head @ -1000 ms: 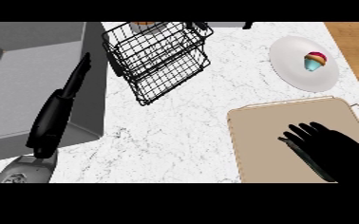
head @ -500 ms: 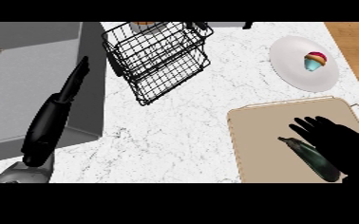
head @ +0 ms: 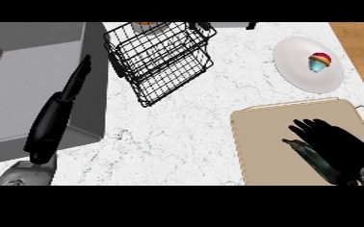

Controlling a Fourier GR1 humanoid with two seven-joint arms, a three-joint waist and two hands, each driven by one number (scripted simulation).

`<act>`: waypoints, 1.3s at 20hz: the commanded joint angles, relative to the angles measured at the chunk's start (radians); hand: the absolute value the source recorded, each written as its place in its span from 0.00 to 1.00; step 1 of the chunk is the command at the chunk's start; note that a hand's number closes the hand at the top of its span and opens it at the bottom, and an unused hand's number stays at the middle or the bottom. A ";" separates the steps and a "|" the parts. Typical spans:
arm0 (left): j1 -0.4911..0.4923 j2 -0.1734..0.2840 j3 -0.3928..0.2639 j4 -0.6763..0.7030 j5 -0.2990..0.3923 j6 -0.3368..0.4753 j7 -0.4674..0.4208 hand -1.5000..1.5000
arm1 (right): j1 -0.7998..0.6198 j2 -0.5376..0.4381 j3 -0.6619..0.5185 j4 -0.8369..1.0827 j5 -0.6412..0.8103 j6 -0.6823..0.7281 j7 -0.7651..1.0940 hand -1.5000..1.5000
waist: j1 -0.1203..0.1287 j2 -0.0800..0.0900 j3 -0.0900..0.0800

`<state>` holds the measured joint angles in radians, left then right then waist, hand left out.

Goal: Pick the eggplant from the tray and place it in the tiered basket

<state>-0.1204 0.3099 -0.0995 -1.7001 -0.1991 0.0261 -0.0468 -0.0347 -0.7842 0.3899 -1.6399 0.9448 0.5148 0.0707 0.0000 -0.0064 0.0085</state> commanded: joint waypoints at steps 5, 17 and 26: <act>0.001 -0.049 0.001 0.055 -0.032 -0.006 0.019 0.50 | 0.006 0.042 -0.028 0.090 0.062 -0.043 -0.079 0.00 | -0.003 0.006 -0.008; 0.050 -0.042 0.026 -0.036 -0.024 -0.056 0.039 0.50 | -0.031 0.177 -0.013 0.304 0.089 -0.121 -0.219 1.00 | 0.007 0.007 -0.008; 0.053 -0.067 0.024 0.013 -0.062 -0.048 0.012 0.50 | -0.045 0.165 -0.048 0.161 0.112 -0.192 -0.291 1.00 | -0.001 0.006 -0.009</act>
<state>-0.0946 0.2613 -0.0627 -1.7323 -0.2433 -0.0227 -0.0463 -0.0676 -0.6405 0.3441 -1.4313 1.0690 0.3127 -0.1870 -0.0021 -0.0130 -0.0010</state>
